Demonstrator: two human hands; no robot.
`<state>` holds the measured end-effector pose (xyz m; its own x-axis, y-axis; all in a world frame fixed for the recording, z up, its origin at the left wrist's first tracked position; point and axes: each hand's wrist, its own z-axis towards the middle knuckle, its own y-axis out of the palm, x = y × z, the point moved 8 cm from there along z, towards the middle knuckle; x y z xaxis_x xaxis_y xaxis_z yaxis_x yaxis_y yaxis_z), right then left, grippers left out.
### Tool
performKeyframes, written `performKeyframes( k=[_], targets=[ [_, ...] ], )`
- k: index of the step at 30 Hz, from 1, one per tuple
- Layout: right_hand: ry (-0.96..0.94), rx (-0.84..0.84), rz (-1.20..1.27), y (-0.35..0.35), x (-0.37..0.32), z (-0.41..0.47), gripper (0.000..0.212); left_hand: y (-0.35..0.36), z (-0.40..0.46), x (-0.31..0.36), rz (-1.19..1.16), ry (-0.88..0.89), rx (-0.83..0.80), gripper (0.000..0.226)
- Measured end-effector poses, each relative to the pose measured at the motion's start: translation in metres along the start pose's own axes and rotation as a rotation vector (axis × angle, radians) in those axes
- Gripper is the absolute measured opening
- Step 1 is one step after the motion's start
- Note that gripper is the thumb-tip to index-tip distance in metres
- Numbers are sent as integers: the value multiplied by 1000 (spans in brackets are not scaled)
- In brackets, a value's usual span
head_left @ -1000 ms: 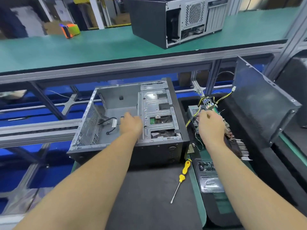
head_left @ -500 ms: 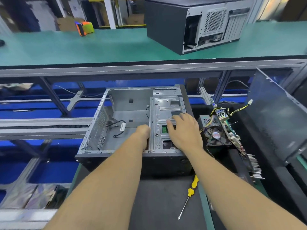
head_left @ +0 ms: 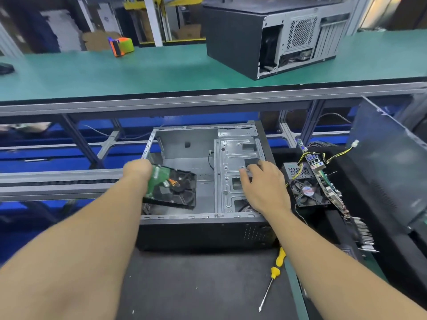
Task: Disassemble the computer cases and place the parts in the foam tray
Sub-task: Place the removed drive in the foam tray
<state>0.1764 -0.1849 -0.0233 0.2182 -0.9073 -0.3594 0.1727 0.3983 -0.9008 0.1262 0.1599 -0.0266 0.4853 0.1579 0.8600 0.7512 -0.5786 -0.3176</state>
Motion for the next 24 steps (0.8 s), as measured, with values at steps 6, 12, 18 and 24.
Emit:
performKeyframes(
  k=[6,12,18,24],
  targets=[
    [22,9,138,-3,5,3,46,40,-50,36,-304,66,-114,47],
    [315,86,617,-16,35,3,44,121,-136,23,-434,-5,-249,43],
    [808,90,1344,-12,98,4,22,186,-197,22,-387,32,-493,25],
    [857,55,1107,-2,160,8,18,228,-240,19,207,238,-703,20]
  ],
)
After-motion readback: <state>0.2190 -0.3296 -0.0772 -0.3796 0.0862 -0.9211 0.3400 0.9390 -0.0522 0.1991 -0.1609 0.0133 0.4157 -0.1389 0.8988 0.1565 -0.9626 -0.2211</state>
